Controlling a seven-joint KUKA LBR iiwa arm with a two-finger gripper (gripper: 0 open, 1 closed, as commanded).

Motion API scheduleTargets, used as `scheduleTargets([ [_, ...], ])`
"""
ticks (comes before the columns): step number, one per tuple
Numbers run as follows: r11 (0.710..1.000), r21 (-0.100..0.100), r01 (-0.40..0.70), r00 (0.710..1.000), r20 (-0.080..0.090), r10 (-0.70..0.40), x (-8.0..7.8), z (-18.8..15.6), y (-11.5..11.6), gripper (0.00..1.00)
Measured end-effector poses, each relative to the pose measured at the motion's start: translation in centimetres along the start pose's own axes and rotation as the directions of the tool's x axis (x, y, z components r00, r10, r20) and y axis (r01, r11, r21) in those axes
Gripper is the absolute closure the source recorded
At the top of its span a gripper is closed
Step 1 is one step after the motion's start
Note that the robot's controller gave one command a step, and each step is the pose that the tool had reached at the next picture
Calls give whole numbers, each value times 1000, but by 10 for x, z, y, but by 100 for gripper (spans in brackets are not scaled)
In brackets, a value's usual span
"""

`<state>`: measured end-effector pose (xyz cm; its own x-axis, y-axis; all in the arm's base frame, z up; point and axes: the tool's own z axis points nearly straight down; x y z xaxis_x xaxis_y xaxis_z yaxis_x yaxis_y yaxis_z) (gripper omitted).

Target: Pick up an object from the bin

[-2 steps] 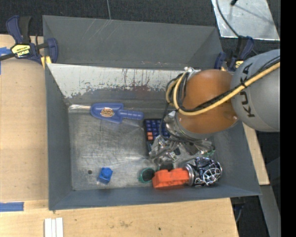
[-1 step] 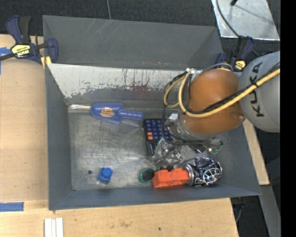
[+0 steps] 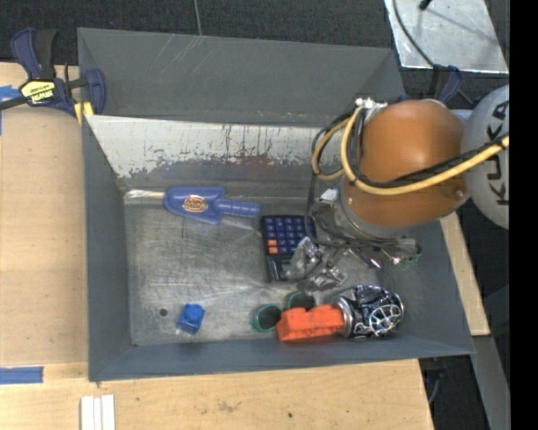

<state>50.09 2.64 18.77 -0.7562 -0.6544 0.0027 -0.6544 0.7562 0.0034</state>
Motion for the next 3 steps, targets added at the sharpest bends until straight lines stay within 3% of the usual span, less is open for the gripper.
scheduleTargets([
  [1, 999, 9, -32, 999, 12, 32, -22, -20, -11, 100],
  [2, 976, 3, -217, 976, 8, 217, -7, -29, -20, 100],
  [3, 993, 3, -118, 993, 5, 118, 17, 25, 9, 0],
])
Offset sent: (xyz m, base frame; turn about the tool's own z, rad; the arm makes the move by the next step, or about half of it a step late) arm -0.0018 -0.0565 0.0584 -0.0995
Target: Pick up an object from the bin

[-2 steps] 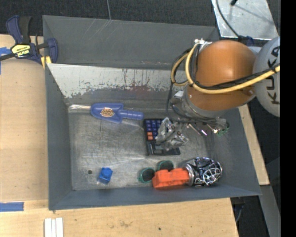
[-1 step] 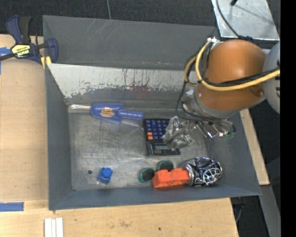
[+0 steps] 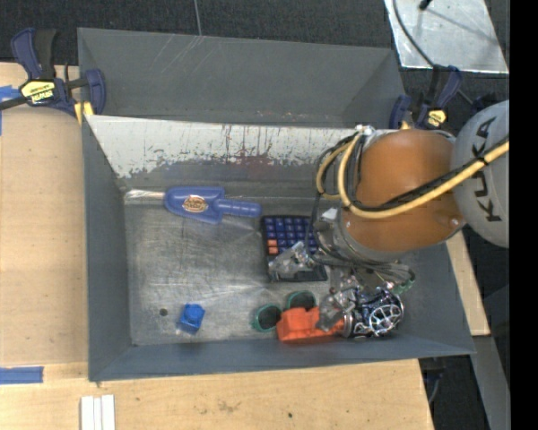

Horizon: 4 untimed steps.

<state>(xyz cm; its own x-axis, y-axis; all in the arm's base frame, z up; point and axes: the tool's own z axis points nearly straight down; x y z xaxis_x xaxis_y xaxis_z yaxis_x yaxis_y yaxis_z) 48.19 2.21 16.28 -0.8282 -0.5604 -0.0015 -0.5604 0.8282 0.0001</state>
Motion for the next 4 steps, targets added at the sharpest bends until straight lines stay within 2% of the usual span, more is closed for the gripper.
scheduleTargets([
  [1, 1000, 0, 0, 1000, 1, 0, 0, 0, 0, 0],
  [2, 994, 7, 106, 994, 5, -106, -9, 21, 4, 0],
  [3, 879, 18, 476, 879, 13, -476, -8, 83, -26, 100],
  [4, 879, 17, 476, 879, 13, -476, -8, 83, -26, 100],
])
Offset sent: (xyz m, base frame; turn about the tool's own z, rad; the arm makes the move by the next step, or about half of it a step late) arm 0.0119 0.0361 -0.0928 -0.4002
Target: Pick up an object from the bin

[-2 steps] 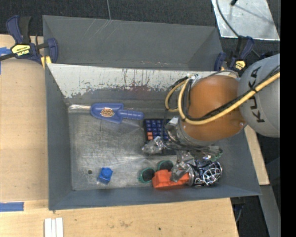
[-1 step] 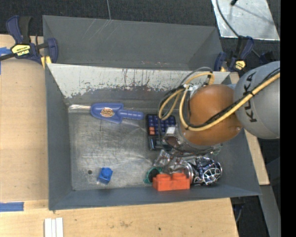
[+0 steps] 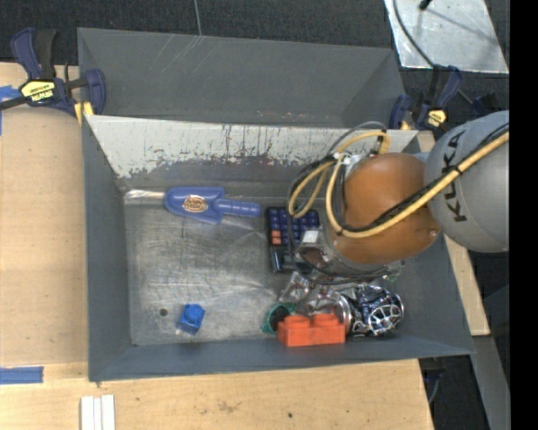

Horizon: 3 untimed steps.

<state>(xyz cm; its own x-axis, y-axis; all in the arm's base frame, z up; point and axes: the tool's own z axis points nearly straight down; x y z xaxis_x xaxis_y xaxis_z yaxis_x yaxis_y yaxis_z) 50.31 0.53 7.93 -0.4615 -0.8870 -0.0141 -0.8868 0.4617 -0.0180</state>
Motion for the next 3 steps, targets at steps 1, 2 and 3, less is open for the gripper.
scheduleTargets([
  [1, 1000, -22, 4, 1000, -13, -4, 11, -37, -4, 100],
  [2, 1000, -17, -16, 1000, -12, 16, -15, -116, -24, 100],
  [3, 1000, -17, -16, 1000, -12, 16, -15, -116, -24, 100],
])
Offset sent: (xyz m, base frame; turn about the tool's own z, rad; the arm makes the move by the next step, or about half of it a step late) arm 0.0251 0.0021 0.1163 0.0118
